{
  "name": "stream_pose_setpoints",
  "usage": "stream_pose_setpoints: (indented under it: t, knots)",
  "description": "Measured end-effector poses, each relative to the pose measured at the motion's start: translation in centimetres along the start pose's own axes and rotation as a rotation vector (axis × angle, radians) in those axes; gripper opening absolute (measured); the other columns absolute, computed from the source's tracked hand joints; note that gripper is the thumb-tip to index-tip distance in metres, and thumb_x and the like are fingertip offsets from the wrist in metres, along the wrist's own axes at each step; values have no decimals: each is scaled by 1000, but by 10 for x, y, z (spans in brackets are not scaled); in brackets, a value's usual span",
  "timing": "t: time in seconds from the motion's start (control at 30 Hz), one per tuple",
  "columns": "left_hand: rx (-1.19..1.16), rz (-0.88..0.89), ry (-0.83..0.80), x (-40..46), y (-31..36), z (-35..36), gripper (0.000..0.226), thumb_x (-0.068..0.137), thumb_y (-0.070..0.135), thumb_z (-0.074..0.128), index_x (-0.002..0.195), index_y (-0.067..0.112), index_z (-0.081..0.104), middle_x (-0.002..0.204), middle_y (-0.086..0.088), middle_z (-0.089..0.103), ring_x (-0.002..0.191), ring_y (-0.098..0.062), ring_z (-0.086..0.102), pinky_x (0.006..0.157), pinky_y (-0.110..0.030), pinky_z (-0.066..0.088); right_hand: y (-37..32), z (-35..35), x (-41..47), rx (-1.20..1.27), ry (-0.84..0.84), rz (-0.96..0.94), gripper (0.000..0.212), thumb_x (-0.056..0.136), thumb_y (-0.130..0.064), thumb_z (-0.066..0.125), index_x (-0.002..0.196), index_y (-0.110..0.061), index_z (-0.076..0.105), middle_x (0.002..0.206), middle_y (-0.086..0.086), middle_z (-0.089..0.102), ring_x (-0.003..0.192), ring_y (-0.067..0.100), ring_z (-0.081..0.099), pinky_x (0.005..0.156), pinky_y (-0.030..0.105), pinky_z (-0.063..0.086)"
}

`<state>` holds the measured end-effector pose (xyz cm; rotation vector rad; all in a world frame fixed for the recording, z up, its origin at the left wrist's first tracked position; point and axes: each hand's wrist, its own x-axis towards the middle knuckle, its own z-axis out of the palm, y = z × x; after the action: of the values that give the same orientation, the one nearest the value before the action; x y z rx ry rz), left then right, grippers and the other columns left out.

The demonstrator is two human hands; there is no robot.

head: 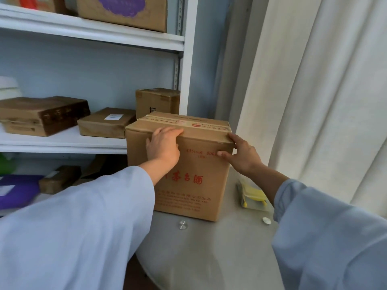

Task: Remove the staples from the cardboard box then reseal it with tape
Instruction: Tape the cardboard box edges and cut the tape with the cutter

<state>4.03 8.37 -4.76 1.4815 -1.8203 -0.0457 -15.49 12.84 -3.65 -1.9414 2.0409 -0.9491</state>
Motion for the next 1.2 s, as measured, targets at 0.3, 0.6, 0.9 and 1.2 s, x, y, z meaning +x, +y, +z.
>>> stream_pose_setpoints:
  t: [0.3, 0.6, 0.9, 1.2]
  knots:
    - [-103, -18, -23, 15, 17, 19, 44, 96, 11, 48, 133, 34, 51, 140, 5, 49, 135, -19, 35, 117, -50, 15, 22, -4, 23, 38, 170, 121, 47, 94, -20, 59, 139, -22, 48, 130, 9, 60, 117, 31, 56, 97, 41, 48]
    - [-259, -481, 1, 24, -37, -15, 68, 92, 5, 44, 151, 21, 14, 154, -9, 25, 138, -31, 31, 107, -42, 34, 12, 6, 26, 82, 296, 256, 64, 89, -22, 51, 149, -17, 28, 134, 14, 53, 121, 34, 51, 95, 41, 44]
    - [-464, -393, 162, 16, -43, -21, 30, 89, 5, 43, 98, 29, 59, 92, 6, 70, 91, -20, 64, 80, -36, 52, -32, 42, 26, 429, 74, 224, 63, 94, -45, 45, 149, -36, 16, 154, 8, 29, 136, 35, 35, 110, 54, 33]
    - [-344, -477, 94, 25, -60, -20, 53, 93, 2, 46, 140, 23, 39, 144, -9, 35, 124, -29, 46, 84, -30, 39, -68, 66, 15, -42, 108, -76, 68, 78, -57, 67, 137, -31, 47, 151, 0, 34, 143, 33, 23, 113, 49, 31]
